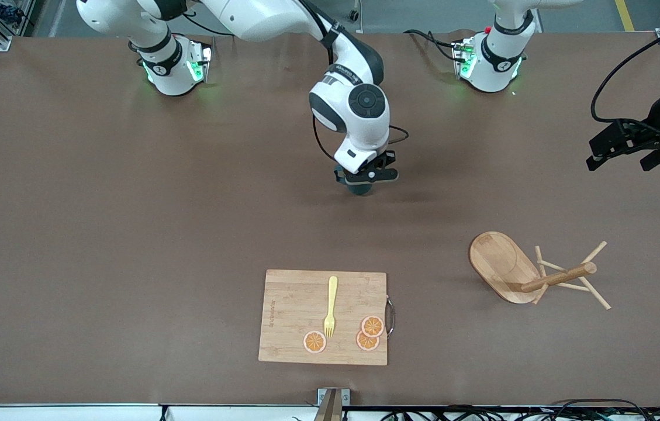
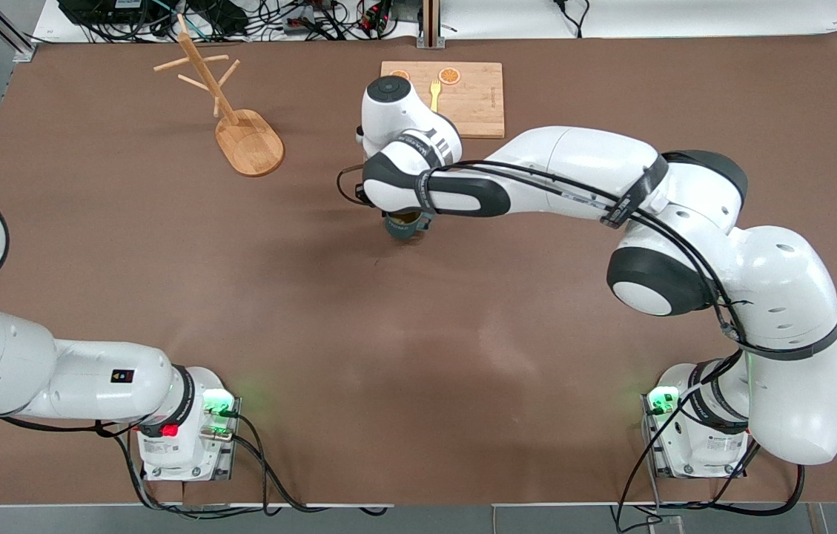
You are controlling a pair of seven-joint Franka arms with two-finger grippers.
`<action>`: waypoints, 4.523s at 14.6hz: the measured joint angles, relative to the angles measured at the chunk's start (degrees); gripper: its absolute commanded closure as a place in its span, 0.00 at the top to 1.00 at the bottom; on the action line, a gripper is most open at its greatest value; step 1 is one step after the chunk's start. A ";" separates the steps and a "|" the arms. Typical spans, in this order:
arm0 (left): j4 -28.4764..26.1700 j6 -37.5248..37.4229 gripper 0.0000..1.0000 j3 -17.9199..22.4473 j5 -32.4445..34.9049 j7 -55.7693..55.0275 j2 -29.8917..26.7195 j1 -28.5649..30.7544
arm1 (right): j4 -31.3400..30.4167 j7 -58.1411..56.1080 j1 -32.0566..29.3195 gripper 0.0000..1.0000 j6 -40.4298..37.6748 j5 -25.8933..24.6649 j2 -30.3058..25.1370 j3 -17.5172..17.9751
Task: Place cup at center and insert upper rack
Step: 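Carry the mug to table center while the left gripper approaches, then set the mug down, open the right gripper and withdraw, then lower the open left gripper over the teal mug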
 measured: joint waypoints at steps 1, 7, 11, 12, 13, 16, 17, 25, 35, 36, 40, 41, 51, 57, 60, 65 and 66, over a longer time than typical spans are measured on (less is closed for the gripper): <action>0.00 0.50 1.00 -0.05 0.00 0.00 0.24 -0.08 | 0.00 0.00 0.19 0.11 0.16 0.04 0.53 0.00; 0.00 0.94 1.00 -3.05 -0.20 -2.09 1.26 -0.80 | 3.00 8.28 1.89 1.00 0.21 0.09 1.07 -0.33; 0.07 0.38 1.00 -8.22 -0.30 -9.41 1.22 -0.81 | 7.47 9.62 0.83 1.00 -7.52 0.08 -1.04 -2.62; 0.14 0.18 1.00 -9.80 -0.50 -11.35 1.12 -0.82 | 8.58 9.64 0.00 1.00 -10.52 0.07 -2.20 -3.82; 0.24 -0.08 1.00 -11.19 -1.14 -12.91 0.86 -0.85 | 9.43 9.65 -0.96 1.00 -13.30 0.05 -3.86 -5.48; 0.25 -1.04 1.00 -15.22 -2.79 -18.03 -0.39 -0.86 | 10.10 6.43 -5.33 1.00 -23.06 -0.01 -11.08 -12.00; 0.25 -1.19 1.00 -16.84 -2.88 -20.20 -0.61 -0.86 | 10.07 2.80 -7.12 1.00 -26.26 0.01 -13.17 -14.50; -2.57 4.05 1.00 -34.01 -2.87 -41.18 0.01 -1.16 | 9.61 -32.94 -23.93 1.00 -38.99 0.15 -19.05 -27.81; -20.25 24.10 1.00 -48.19 14.33 -72.35 1.02 -10.60 | 9.64 -44.93 -33.88 1.00 -38.96 0.44 -23.02 -28.37; -21.71 25.36 1.00 -48.19 17.90 -75.82 1.78 -11.91 | 9.64 -44.93 -34.46 1.00 -38.95 0.43 -23.67 -27.48; -24.29 27.26 1.00 -48.16 34.78 -92.02 9.10 -16.85 | 9.63 -44.98 -45.02 1.00 -38.78 -0.53 -26.44 -16.13; -24.32 27.45 1.00 -48.14 38.77 -95.91 11.51 -17.89 | 9.57 -45.08 -47.52 1.00 -38.41 -2.39 -27.30 -13.18; -27.36 26.02 1.00 -47.99 66.34 -118.72 24.53 -21.93 | 2.62 -46.92 -58.97 1.00 -33.66 -8.56 -33.51 0.12; -27.51 18.97 1.00 -47.09 79.17 -128.65 32.83 -25.17 | -5.00 -48.04 -59.14 1.00 -32.50 -8.63 -38.93 0.23; -26.66 16.33 1.00 -41.34 81.13 -131.83 35.84 -31.77 | -9.26 -49.18 -59.14 1.00 -31.80 -9.23 -42.75 0.52; -24.10 15.87 1.00 -30.72 84.20 -135.22 37.61 -42.89 | -13.91 -49.76 -59.14 1.00 -29.99 -10.31 -45.66 0.71; -23.68 15.78 1.00 -29.76 85.63 -136.05 37.99 -43.87 | -14.34 -49.82 -59.14 1.00 -29.86 -10.45 -45.89 0.73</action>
